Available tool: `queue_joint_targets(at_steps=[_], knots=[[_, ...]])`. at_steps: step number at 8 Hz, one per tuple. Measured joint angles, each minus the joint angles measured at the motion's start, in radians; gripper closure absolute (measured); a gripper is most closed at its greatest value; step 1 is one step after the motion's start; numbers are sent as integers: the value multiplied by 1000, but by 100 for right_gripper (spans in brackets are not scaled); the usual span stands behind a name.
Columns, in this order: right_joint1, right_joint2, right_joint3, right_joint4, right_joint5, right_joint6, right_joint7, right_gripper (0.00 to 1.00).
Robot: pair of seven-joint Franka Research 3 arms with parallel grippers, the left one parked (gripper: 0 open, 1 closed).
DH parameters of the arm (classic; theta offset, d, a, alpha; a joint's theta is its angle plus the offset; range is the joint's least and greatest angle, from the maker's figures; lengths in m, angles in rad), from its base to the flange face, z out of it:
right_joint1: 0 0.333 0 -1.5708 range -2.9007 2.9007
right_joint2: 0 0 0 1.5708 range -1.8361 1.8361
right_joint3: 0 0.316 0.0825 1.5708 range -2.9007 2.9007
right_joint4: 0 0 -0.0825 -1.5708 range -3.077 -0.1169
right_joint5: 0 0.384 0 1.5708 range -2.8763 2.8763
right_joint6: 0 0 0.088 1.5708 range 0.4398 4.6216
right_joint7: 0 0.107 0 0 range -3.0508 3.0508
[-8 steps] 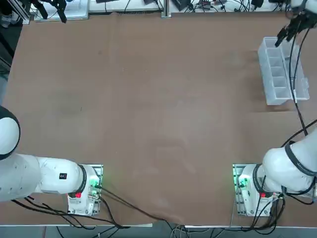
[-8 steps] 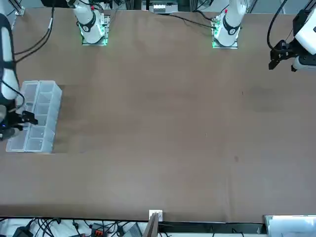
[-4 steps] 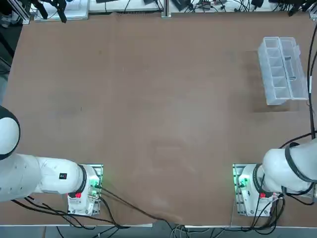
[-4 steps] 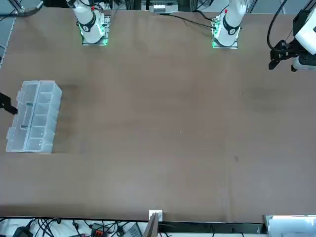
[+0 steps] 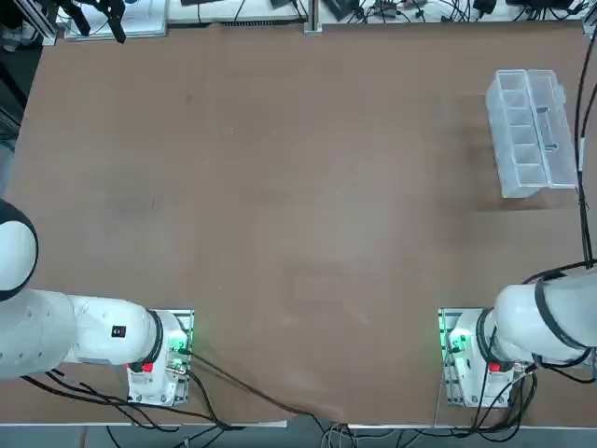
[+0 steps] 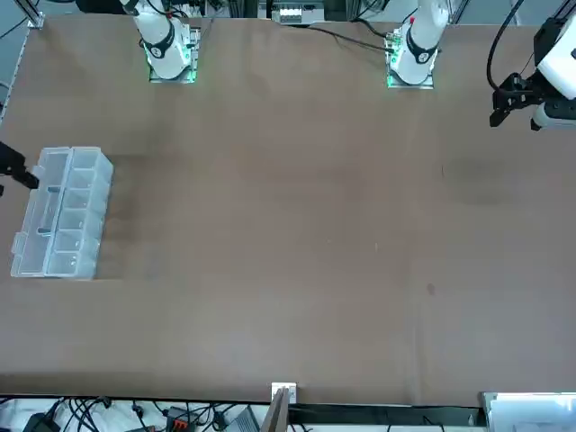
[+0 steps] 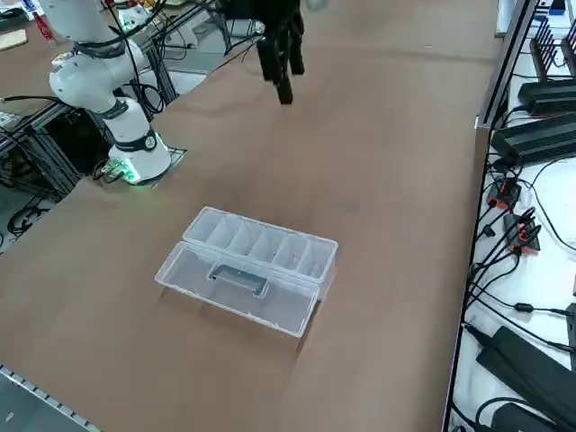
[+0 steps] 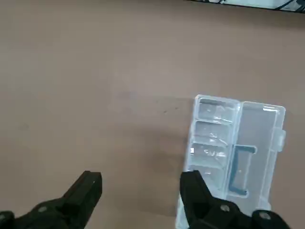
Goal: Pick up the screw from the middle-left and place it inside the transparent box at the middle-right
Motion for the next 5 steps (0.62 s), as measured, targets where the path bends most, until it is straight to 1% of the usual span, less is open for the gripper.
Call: queue_joint_targets(at_steps=[2,5], knots=[[84,-25,3,3,-45,-50,99,0],[159,-69,9,-2,-55,-90,231,0]])
